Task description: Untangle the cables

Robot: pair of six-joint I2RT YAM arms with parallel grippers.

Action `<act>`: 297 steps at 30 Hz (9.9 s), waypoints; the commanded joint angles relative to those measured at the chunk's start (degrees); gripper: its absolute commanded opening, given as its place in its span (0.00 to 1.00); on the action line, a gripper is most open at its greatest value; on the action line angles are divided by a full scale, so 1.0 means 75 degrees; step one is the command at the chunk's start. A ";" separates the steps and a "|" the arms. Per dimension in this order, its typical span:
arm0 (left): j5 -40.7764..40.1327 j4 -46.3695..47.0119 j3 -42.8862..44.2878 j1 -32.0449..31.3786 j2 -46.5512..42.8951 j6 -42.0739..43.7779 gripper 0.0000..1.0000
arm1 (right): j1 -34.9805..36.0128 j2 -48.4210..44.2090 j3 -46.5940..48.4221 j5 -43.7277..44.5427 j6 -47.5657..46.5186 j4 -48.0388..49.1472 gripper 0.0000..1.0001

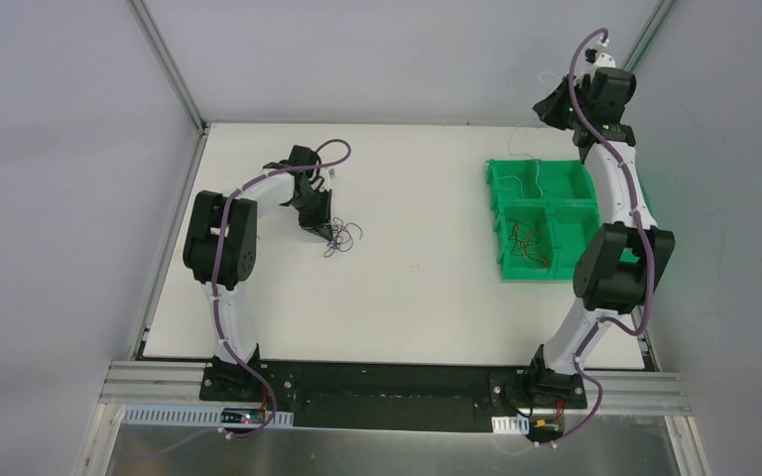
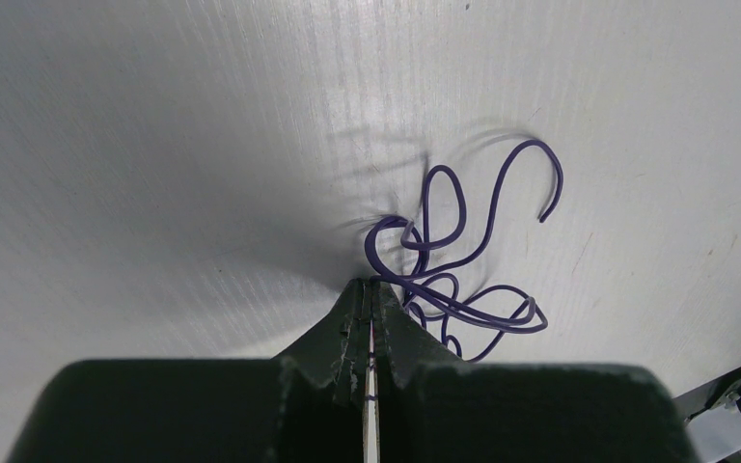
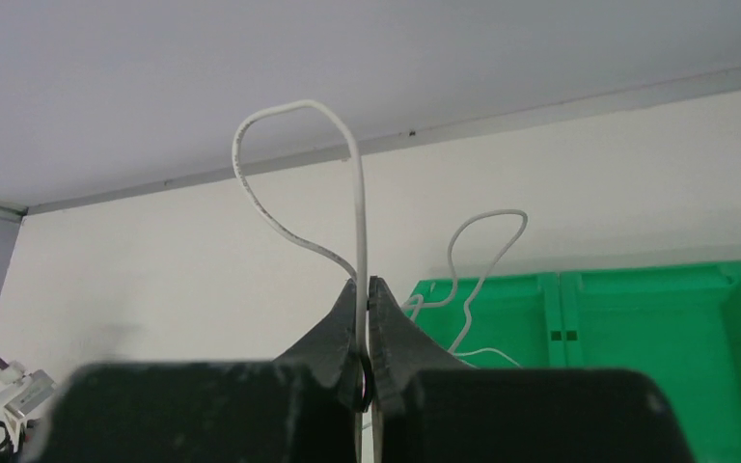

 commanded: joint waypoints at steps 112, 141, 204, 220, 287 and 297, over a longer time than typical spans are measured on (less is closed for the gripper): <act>0.4158 0.5833 -0.3670 -0.0144 -0.1670 -0.3883 0.00 | 0.5166 0.1810 -0.2515 -0.0681 0.0053 -0.0777 0.00; 0.6580 0.5879 -0.0746 0.0312 -0.4943 -0.4921 0.00 | 0.3723 0.0002 -0.2672 0.0216 -0.2001 -0.1771 0.00; 0.3824 0.2623 0.0296 0.0059 -0.2285 -0.1480 0.99 | -0.2677 0.1161 0.2157 -0.1315 -0.0262 -0.3010 0.00; 0.3614 0.2239 0.0048 0.0342 -0.2185 -0.1143 0.99 | -0.2819 0.1396 0.1810 -0.1550 -0.0862 -0.3736 0.00; 0.4378 -0.1230 0.0072 -0.0490 -0.1330 0.2302 0.62 | 0.2148 -0.0816 -0.2139 -0.3306 -0.3532 -0.6649 0.65; 0.4662 0.0830 -0.1544 0.0573 -0.2055 0.0070 0.70 | 0.3925 -0.0766 -0.3422 -0.2241 -0.5692 -0.6960 0.81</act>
